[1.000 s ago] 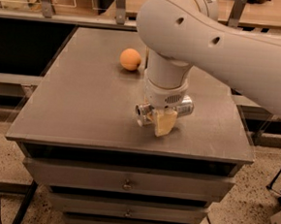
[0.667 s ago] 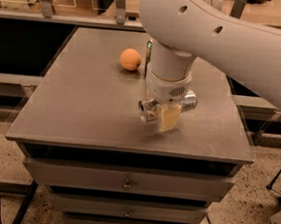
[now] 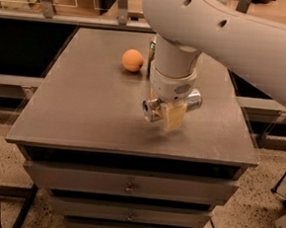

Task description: Knock redbull can over

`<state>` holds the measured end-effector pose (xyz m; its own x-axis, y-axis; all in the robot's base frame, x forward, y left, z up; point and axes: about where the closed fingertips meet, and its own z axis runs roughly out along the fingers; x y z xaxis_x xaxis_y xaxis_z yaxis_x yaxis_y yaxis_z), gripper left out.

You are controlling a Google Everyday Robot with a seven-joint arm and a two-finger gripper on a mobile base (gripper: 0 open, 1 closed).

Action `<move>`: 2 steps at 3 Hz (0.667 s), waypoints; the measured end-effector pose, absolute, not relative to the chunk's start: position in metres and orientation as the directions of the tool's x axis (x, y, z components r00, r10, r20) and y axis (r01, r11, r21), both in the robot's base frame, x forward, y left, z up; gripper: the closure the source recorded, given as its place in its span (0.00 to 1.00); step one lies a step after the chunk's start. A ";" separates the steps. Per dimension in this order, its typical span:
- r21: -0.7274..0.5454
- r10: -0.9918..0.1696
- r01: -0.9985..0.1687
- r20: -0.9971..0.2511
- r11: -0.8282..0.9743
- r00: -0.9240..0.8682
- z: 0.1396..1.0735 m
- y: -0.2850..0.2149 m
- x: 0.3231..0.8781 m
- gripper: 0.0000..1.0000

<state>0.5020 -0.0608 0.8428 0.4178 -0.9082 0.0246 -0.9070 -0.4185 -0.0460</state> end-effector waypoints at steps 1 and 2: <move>-0.048 -0.908 -0.907 0.024 -0.419 0.419 0.842 -0.060 0.503 0.35; -0.051 -0.908 -0.906 0.024 -0.420 0.419 0.841 -0.059 0.503 0.12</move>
Offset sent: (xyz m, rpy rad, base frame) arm 0.0005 0.0006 -0.0006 0.0013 -0.0018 0.0008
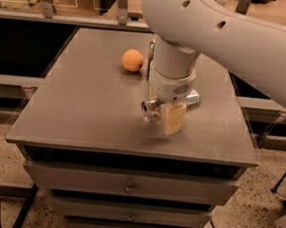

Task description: Knock redbull can over

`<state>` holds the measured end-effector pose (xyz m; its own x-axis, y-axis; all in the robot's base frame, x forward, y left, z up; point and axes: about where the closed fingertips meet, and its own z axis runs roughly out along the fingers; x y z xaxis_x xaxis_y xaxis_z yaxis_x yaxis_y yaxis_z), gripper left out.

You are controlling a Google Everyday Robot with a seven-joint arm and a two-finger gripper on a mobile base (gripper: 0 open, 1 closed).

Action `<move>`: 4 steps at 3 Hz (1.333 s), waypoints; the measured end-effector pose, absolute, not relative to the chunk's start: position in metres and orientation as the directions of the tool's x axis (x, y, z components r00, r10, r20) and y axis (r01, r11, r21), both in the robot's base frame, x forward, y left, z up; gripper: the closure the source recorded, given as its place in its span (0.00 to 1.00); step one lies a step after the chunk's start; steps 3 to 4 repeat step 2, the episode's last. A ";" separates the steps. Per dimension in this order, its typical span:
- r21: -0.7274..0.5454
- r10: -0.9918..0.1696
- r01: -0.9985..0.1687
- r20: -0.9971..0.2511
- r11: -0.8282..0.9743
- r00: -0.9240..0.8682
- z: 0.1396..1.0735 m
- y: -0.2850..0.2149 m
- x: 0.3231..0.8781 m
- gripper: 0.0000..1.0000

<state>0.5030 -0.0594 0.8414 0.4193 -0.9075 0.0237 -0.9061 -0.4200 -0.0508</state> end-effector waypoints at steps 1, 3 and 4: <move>-0.053 -0.907 -0.906 0.023 -0.421 0.420 0.841 -0.059 0.504 0.00; -0.053 -0.907 -0.906 0.023 -0.421 0.420 0.841 -0.059 0.504 0.00; -0.053 -0.907 -0.906 0.023 -0.421 0.420 0.841 -0.059 0.504 0.00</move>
Offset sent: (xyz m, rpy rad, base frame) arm 0.0004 0.0006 -0.0007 0.0011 -0.0016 0.0008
